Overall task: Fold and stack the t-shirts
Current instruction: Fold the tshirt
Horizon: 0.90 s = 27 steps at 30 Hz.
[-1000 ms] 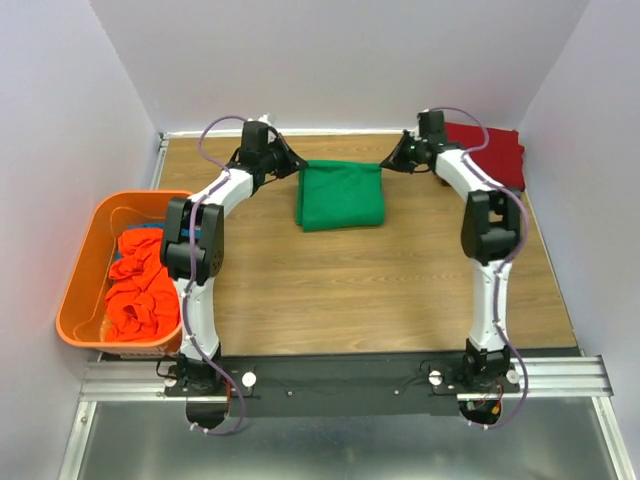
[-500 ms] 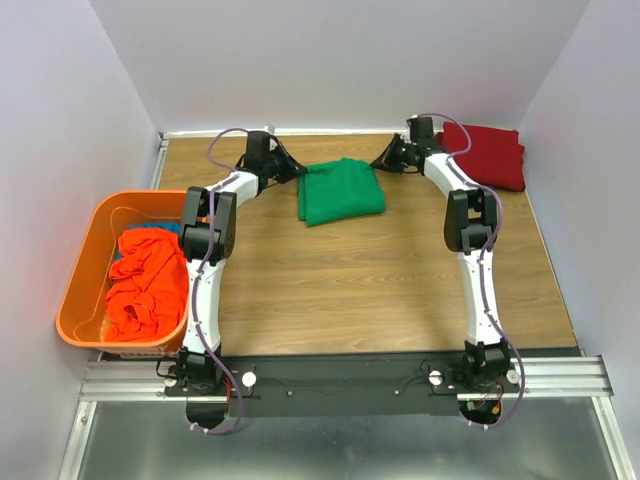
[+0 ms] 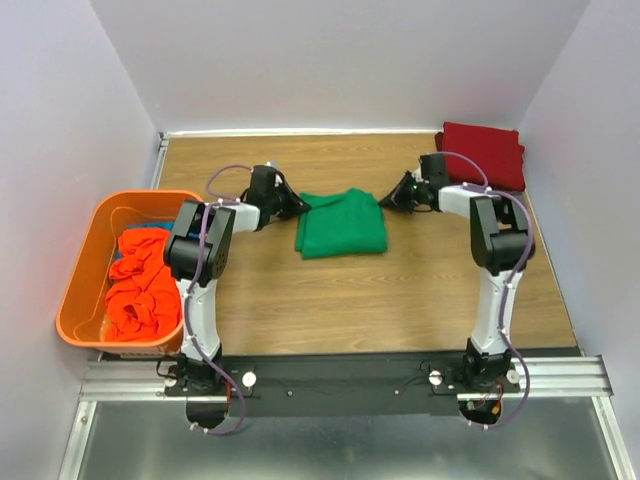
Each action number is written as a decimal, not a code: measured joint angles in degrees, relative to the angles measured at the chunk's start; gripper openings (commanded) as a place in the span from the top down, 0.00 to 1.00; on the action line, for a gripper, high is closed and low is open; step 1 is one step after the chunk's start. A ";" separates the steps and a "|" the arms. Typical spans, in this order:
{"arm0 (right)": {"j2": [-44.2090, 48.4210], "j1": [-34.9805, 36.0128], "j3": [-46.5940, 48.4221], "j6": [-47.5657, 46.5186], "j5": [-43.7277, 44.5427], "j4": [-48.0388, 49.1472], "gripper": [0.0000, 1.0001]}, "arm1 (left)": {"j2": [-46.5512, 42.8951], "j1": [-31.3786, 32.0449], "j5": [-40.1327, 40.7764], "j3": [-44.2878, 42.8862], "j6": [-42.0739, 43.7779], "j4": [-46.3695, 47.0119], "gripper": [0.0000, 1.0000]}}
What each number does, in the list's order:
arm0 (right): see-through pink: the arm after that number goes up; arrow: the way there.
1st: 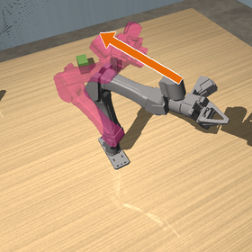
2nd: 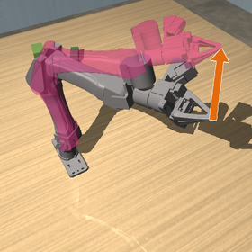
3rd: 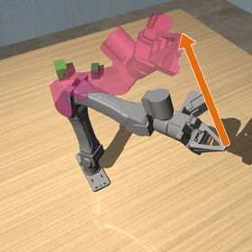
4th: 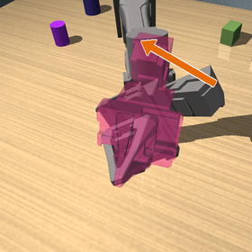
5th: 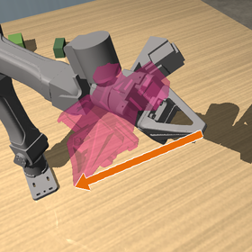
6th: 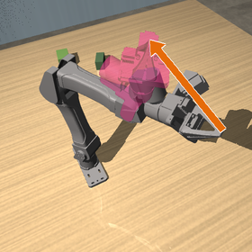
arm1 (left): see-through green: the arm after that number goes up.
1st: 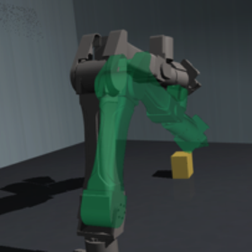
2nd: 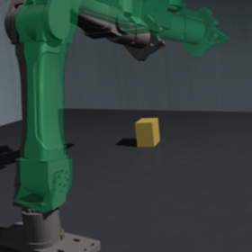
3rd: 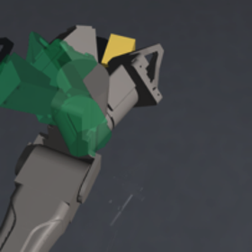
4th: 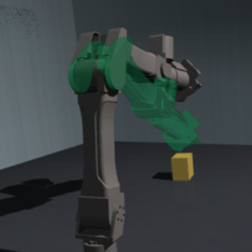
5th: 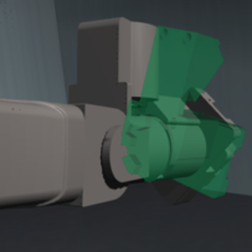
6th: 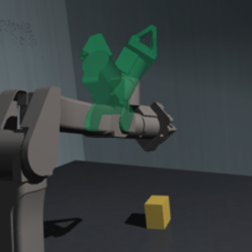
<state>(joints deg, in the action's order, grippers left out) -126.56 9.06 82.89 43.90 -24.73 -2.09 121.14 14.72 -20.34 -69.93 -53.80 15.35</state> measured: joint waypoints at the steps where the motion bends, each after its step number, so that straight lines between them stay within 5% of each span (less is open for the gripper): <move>1: 2.49 0.00 -4.50 0.37 0.17 1.25 0.98 | -1.88 0.94 0.50 2.40 -0.26 0.20 1.00; 7: 18.34 0.00 -26.21 1.09 2.36 5.07 0.98 | -15.63 7.96 2.80 21.42 -2.69 2.60 1.00; 12: 32.81 0.26 -37.88 0.13 4.83 3.06 0.97 | -23.30 8.90 2.67 28.63 -2.80 1.22 1.00; 19: 46.27 0.63 -38.88 -0.61 7.45 1.03 0.97 | -31.78 8.55 2.27 27.89 -0.48 -3.48 1.00; 27: 38.49 0.79 -30.36 -1.25 8.31 -1.07 0.96 | -30.34 4.31 1.18 22.53 2.99 -7.78 1.00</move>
<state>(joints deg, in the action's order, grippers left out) -88.07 9.85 52.53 42.65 -16.43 -3.16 90.80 19.03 -19.16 -47.40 -50.81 7.57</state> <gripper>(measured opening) 0.031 0.008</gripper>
